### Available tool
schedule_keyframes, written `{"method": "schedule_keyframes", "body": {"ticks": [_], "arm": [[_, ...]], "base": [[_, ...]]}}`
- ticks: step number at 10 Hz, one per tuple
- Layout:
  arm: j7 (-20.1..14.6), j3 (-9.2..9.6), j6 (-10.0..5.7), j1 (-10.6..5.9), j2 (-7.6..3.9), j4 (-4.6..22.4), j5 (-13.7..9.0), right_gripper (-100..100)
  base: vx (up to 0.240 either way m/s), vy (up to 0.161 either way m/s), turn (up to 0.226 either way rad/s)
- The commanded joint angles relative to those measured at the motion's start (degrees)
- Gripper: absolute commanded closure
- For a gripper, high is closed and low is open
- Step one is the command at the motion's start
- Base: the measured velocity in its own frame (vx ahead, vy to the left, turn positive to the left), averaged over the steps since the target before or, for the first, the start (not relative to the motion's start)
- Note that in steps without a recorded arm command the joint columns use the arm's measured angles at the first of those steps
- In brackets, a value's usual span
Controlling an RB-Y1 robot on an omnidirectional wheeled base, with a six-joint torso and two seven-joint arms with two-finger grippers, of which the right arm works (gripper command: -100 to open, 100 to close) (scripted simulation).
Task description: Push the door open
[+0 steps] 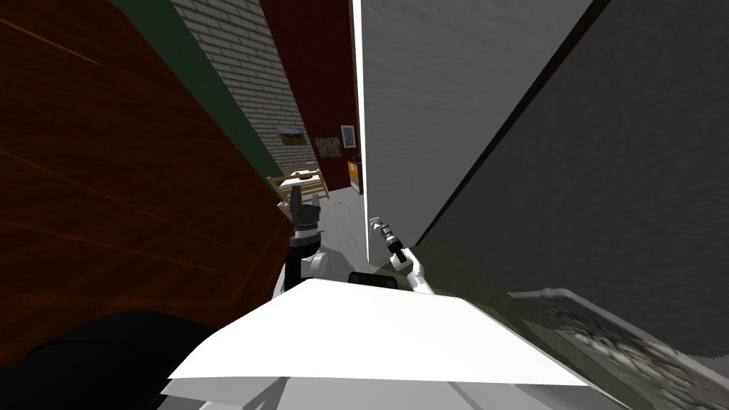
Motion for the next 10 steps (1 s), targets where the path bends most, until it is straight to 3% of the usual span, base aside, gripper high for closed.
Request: {"method": "schedule_keyframes", "body": {"ticks": [1, 2, 6, 10], "arm": [[0.19, -1.1, 0.21, 0.29, -0.64, -0.36, -0.38, 100], [-0.42, -0.41, 0.16, 0.45, -0.89, -0.62, -0.23, -100], [-1.29, 0.19, 0.15, 1.17, -0.93, -1.56, -0.21, -100], [-2.51, 1.03, 0.13, 2.19, 0.54, -2.89, -0.18, -100]], "base": [[0.142, 0.156, -0.085], [-0.051, 0.058, -0.047], [-0.187, -0.055, -0.01], [-0.207, -0.035, -0.021]]}}
